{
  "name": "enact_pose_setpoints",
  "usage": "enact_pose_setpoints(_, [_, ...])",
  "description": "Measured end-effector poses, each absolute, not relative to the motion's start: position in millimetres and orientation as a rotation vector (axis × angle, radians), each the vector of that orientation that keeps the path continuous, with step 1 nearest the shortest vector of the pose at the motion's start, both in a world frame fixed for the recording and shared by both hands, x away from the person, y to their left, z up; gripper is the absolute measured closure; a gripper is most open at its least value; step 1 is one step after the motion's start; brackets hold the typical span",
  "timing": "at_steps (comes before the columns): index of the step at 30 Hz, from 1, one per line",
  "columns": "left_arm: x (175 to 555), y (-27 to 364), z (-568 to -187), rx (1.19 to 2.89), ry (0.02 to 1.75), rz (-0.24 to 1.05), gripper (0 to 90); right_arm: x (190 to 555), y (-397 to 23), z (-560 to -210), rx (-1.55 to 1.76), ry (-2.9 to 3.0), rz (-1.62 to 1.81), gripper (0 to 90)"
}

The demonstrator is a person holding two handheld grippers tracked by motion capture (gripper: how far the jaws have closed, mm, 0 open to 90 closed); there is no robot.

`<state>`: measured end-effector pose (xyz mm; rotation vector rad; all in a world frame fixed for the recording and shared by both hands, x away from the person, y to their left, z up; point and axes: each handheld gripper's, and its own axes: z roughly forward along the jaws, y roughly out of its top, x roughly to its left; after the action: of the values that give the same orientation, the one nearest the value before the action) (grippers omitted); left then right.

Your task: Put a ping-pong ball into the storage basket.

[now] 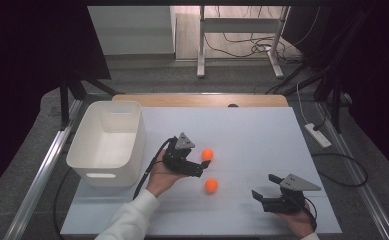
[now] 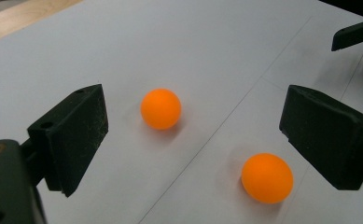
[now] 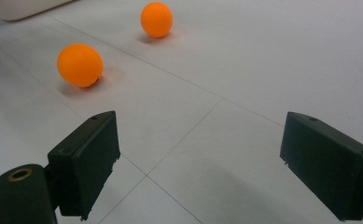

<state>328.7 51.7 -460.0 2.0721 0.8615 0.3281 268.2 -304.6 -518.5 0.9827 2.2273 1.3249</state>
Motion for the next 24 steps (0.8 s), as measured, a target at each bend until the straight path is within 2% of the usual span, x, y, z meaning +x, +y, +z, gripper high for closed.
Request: enact_pose_setpoints(24, [353.5, 40.1, -476.8, 2.135, 0.907, 0.31, 8.8, 268.5, -304.5, -519.2, 0.986, 2.228, 1.321, 11.5])
